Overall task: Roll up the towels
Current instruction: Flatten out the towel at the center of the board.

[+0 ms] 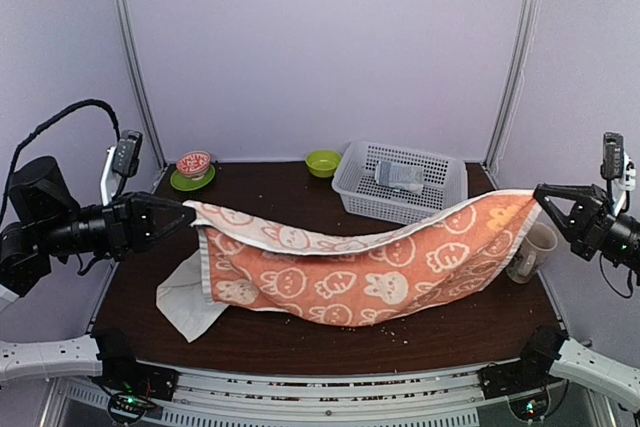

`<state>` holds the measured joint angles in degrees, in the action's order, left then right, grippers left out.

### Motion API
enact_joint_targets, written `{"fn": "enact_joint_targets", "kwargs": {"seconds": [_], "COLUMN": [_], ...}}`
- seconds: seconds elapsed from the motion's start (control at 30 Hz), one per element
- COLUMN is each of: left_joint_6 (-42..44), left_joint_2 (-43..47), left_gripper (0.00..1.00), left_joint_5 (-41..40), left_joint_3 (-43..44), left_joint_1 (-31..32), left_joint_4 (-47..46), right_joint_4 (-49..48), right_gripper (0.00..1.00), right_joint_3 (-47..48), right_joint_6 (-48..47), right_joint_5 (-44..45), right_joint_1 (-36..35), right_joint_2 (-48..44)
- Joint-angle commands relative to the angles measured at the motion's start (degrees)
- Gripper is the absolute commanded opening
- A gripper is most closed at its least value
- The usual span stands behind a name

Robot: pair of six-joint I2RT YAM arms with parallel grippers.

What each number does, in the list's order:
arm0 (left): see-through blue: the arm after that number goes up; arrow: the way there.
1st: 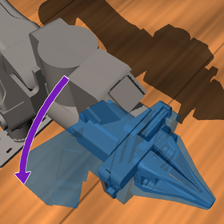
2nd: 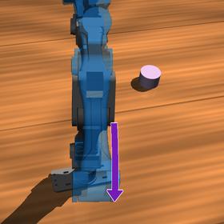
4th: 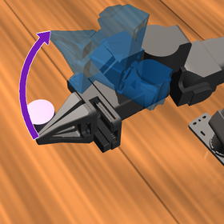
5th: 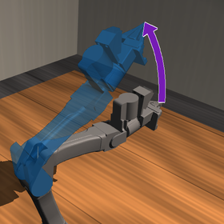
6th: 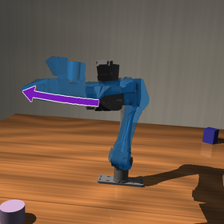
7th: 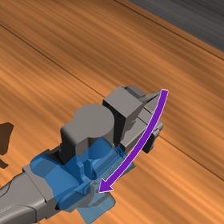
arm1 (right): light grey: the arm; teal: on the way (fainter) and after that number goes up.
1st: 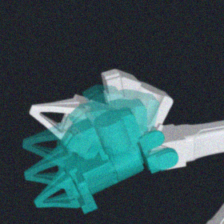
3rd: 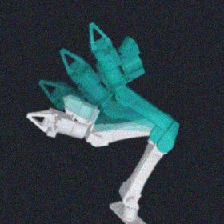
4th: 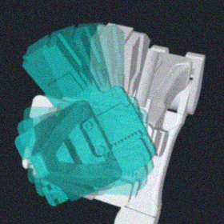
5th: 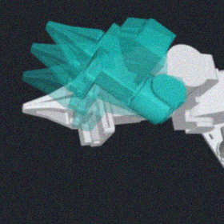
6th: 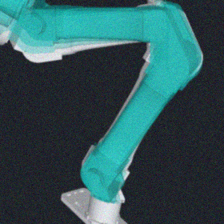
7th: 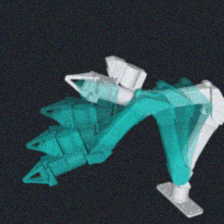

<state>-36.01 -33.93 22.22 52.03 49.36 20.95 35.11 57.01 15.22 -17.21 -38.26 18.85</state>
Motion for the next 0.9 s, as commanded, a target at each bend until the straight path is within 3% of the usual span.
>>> {"fn": "enact_joint_targets", "kwargs": {"seconds": [0.0, 0.17, 0.3, 0.5, 0.7, 0.87], "left_joint_6": [-1.97, -5.78, -8.43, -15.59, -14.23, -9.73], "left_joint_2": [-5.04, -20.24, -31.46, -43.42, -55.66, -62.84], "left_gripper": [0.00, 0.00, 0.00, 0.00, 0.00, 0.08], "left_joint_5": [-1.13, 0.79, 2.71, 2.93, 2.09, -0.80], "left_joint_3": [-3.20, -6.09, -6.15, -5.76, 1.22, 9.21], "left_joint_1": [1.17, 1.10, 0.28, -7.31, -9.90, -10.39], "left_joint_4": [-4.02, -11.00, -17.23, -23.51, -18.84, -12.46], "right_joint_4": [-2.85, -3.48, -8.18, -14.48, -20.61, -21.80], "right_gripper": [0.00, 0.00, 0.00, 0.00, 0.00, 0.00], "right_joint_3": [-5.02, -10.70, -16.98, -22.80, -25.01, -24.30], "right_joint_6": [1.28, 4.63, 8.45, 12.52, 13.38, 13.07], "right_joint_5": [5.34, 18.39, 23.69, 28.96, 28.59, 28.84], "right_joint_1": [0.07, 0.12, 0.54, 3.01, 4.82, 5.94], "right_joint_2": [-0.51, 6.17, 10.75, 18.54, 25.87, 30.27]}}
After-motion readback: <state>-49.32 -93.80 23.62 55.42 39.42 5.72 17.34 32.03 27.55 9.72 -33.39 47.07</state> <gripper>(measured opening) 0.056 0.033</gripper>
